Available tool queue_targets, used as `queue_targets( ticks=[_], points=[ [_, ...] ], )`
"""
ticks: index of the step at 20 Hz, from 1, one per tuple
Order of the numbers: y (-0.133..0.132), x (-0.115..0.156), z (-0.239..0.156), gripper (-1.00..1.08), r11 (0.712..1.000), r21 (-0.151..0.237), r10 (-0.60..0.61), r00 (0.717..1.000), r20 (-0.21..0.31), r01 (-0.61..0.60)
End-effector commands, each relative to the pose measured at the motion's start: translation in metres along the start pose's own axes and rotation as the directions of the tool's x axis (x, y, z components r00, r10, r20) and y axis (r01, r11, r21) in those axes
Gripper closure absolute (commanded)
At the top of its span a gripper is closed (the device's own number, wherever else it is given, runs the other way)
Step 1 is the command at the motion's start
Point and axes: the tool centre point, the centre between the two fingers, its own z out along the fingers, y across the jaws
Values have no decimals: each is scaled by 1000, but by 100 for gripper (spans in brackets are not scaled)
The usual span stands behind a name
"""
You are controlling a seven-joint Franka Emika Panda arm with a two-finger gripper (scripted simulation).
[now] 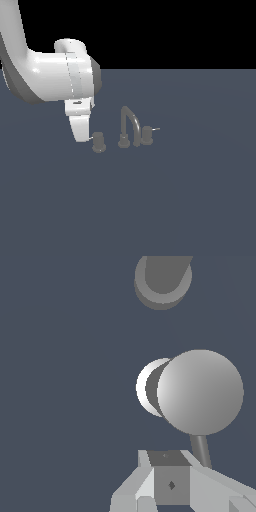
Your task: Turn on the faucet by rotating a designated handle.
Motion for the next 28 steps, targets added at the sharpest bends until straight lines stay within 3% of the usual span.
queue_targets(
  ticks=[1,10,11,21,22,23,28],
  points=[
    [13,2,0,108,1000,-12,1,1000,-2,-1],
    [40,4,-1,108,1000,-18,-2,1000,-2,2],
    [35,-11,0,108,1000,-13,-25,1000,6,25],
    [61,39,-1,108,1000,-18,-2,1000,-2,2],
    [61,39,-1,108,1000,-18,-2,1000,-2,2],
    [57,6,0,108,999,-14,-51,999,12,51],
    [52,45,-1,108,1000,-16,-24,1000,4,24]
  ],
)
